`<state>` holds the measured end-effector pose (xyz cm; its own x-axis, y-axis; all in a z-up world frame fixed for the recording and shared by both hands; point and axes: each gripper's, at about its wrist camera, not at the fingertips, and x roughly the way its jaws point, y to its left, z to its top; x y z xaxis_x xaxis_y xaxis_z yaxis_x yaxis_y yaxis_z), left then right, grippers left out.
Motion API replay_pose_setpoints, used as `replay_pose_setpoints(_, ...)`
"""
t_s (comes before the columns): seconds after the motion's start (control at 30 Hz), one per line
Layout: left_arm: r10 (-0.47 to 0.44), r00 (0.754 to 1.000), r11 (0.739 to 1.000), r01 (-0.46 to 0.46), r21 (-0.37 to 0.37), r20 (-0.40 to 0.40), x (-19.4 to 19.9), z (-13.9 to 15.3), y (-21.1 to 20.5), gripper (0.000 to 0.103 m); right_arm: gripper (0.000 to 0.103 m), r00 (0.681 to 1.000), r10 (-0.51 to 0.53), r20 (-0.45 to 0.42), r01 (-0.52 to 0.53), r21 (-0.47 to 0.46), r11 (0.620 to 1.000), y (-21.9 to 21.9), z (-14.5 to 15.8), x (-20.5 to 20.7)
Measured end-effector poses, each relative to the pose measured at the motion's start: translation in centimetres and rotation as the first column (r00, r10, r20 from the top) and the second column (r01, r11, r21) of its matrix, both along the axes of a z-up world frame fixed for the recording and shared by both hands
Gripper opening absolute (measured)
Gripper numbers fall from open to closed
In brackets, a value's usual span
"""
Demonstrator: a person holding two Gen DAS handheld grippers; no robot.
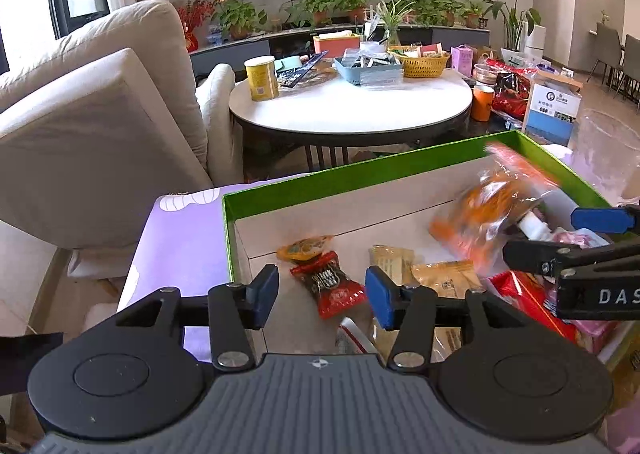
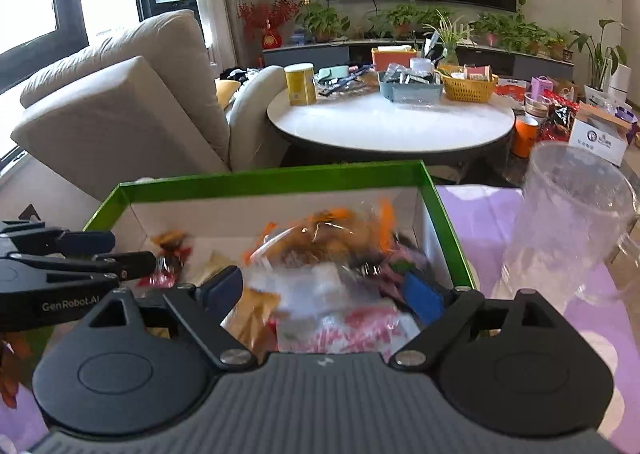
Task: Organize snacks
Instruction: 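Lower both snacks into the box and open both tools, then move both open tools back toward the remaining snacks beside the box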
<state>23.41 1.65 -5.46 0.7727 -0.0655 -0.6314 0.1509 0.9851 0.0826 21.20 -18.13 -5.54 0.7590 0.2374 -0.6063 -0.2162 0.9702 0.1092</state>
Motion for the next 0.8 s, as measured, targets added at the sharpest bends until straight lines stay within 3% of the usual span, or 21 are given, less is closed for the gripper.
replay_pose_setpoints(0.4,-0.029,0.998,0.997,0.033,-0.070,0.058,-6.8,2.8,0.3,0.046,0.048,1.000,-0.020,-0.009,0.020,0.054,0.998,-2.5,0.9,-4.9)
replay_pose_setpoints(0.6,-0.086,0.992,0.991,0.095,-0.098,0.089,-10.9,4.2,-0.2,0.046,0.048,0.995,-0.017,0.098,0.014,0.034,0.999,-3.4,2.5,-9.0)
replay_pose_setpoints(0.8,-0.138,0.988,0.982,0.145,-0.124,0.069,-13.6,4.0,-1.4,0.046,0.048,0.986,-0.028,0.163,0.025,0.026,0.999,-4.4,3.3,-11.9)
